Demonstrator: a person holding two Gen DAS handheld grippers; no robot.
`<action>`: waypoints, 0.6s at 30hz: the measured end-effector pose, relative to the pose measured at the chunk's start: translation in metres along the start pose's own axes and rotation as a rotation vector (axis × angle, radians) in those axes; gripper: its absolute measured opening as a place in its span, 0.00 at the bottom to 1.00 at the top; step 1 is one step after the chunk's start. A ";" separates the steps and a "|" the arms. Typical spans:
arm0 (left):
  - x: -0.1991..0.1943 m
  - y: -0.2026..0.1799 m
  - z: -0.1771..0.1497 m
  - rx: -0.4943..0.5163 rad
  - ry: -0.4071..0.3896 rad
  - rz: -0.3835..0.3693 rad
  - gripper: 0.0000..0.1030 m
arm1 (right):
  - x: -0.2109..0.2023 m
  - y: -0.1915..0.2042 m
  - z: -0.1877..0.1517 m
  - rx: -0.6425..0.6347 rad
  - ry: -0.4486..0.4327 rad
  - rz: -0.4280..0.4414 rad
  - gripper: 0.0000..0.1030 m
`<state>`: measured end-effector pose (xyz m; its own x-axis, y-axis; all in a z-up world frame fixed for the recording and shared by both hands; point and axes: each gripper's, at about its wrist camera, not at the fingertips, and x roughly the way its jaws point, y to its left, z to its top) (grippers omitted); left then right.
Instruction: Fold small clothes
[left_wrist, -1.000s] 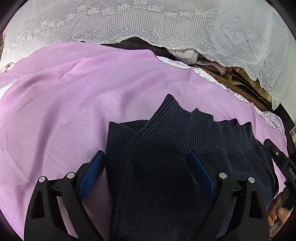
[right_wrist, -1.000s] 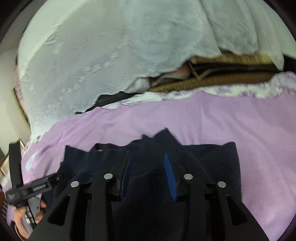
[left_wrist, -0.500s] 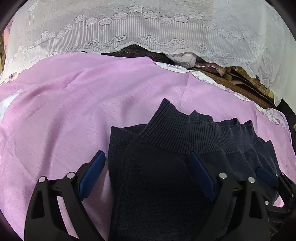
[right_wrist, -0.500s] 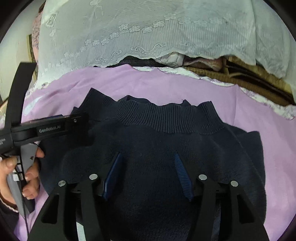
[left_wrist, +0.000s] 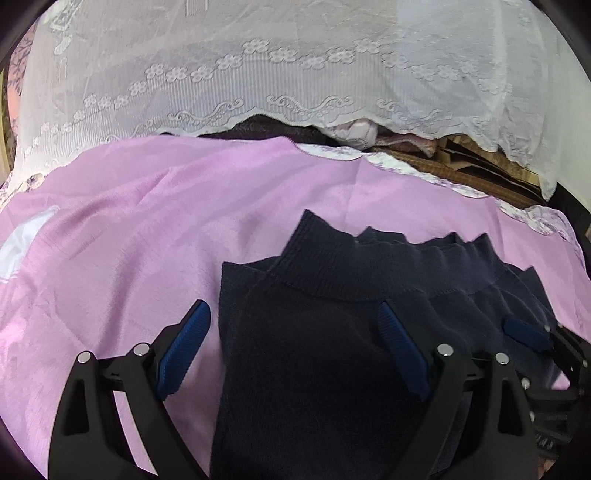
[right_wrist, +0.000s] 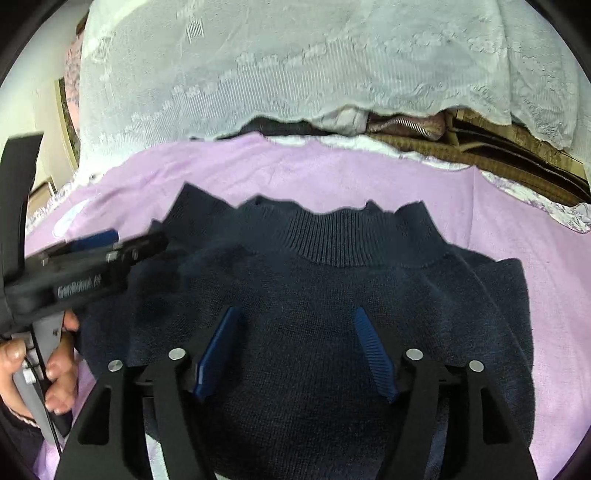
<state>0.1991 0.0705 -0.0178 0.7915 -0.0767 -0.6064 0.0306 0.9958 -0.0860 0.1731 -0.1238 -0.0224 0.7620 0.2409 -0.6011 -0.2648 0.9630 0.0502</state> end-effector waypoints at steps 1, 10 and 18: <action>-0.004 -0.002 -0.001 0.009 -0.006 0.000 0.86 | -0.007 -0.001 0.000 0.010 -0.035 -0.012 0.67; -0.008 -0.025 -0.019 0.110 0.035 0.039 0.88 | -0.014 -0.021 -0.001 0.089 -0.059 -0.111 0.81; 0.004 -0.024 -0.021 0.111 0.089 0.058 0.93 | 0.014 -0.023 -0.004 0.086 0.089 -0.082 0.97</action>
<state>0.1889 0.0456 -0.0349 0.7365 -0.0177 -0.6762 0.0577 0.9977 0.0367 0.1875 -0.1427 -0.0350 0.7227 0.1530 -0.6741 -0.1492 0.9867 0.0640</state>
